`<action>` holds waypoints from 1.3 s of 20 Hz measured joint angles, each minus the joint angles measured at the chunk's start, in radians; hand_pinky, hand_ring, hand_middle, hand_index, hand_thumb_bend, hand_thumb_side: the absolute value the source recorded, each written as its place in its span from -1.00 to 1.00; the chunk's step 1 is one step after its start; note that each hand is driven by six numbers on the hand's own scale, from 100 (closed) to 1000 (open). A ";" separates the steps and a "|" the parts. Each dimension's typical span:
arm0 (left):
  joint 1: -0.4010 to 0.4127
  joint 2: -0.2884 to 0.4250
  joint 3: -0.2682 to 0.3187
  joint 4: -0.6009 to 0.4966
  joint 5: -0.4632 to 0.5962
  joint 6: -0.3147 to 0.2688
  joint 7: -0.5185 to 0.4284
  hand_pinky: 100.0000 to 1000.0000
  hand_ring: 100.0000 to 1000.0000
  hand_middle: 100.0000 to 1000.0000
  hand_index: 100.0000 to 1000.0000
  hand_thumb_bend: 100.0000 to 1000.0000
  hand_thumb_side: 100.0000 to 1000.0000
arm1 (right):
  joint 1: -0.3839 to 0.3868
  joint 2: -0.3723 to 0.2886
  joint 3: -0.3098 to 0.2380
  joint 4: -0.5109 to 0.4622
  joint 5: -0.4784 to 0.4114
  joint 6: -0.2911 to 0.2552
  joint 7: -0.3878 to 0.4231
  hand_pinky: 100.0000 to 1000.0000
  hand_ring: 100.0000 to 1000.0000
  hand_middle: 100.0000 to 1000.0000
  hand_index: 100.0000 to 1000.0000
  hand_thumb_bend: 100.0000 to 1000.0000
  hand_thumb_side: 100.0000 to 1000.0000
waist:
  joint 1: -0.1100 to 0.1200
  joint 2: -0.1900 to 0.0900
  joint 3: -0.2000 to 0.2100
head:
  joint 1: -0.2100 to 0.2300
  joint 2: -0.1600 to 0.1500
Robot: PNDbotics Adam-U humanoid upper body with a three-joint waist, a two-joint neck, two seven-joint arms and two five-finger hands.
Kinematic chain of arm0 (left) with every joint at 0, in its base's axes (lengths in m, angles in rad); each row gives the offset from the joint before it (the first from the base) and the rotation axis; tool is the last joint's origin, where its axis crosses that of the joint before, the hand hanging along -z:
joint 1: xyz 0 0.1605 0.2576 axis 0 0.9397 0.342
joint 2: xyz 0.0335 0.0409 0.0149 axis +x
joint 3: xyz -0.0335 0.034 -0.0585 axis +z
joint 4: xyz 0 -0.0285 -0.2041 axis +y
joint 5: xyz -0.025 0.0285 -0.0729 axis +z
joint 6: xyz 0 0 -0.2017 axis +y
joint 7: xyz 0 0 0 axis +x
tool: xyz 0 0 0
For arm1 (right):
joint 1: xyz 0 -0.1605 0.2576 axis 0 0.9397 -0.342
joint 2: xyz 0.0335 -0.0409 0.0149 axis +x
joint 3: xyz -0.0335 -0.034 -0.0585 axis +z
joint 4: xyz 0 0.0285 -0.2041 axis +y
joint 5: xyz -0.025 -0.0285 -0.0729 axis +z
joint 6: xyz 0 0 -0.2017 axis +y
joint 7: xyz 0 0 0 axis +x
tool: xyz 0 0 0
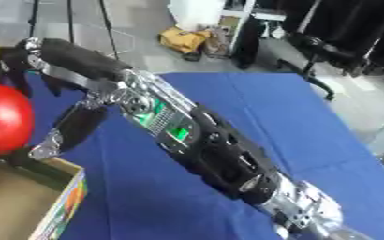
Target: Pick up objects on the table and place them in the box.
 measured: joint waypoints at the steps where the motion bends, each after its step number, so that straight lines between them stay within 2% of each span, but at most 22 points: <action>1: -0.001 0.000 0.000 0.000 0.000 -0.001 -0.001 -0.43 -0.08 0.01 0.40 -1.00 0.50 | 0.000 0.000 0.001 -0.002 0.001 0.001 0.010 -0.50 0.25 -0.20 -0.09 -1.00 -0.54 | 0.000 0.003 0.001 | -0.003 0.000; 13: -0.011 0.000 0.000 0.000 0.000 -0.020 -0.001 -0.43 -0.08 0.01 0.39 -1.00 0.50 | -0.011 0.001 0.025 0.009 0.037 -0.005 0.086 -0.47 0.27 -0.20 -0.10 -1.00 -0.49 | -0.012 0.021 0.030 | -0.029 -0.011; 26: -0.019 -0.001 0.000 0.000 0.000 -0.025 0.000 -0.43 -0.08 0.01 0.39 -1.00 0.50 | -0.018 0.001 0.054 0.015 0.120 -0.046 0.102 -0.38 0.33 -0.16 -0.12 -1.00 -0.29 | -0.028 0.024 0.041 | -0.044 -0.021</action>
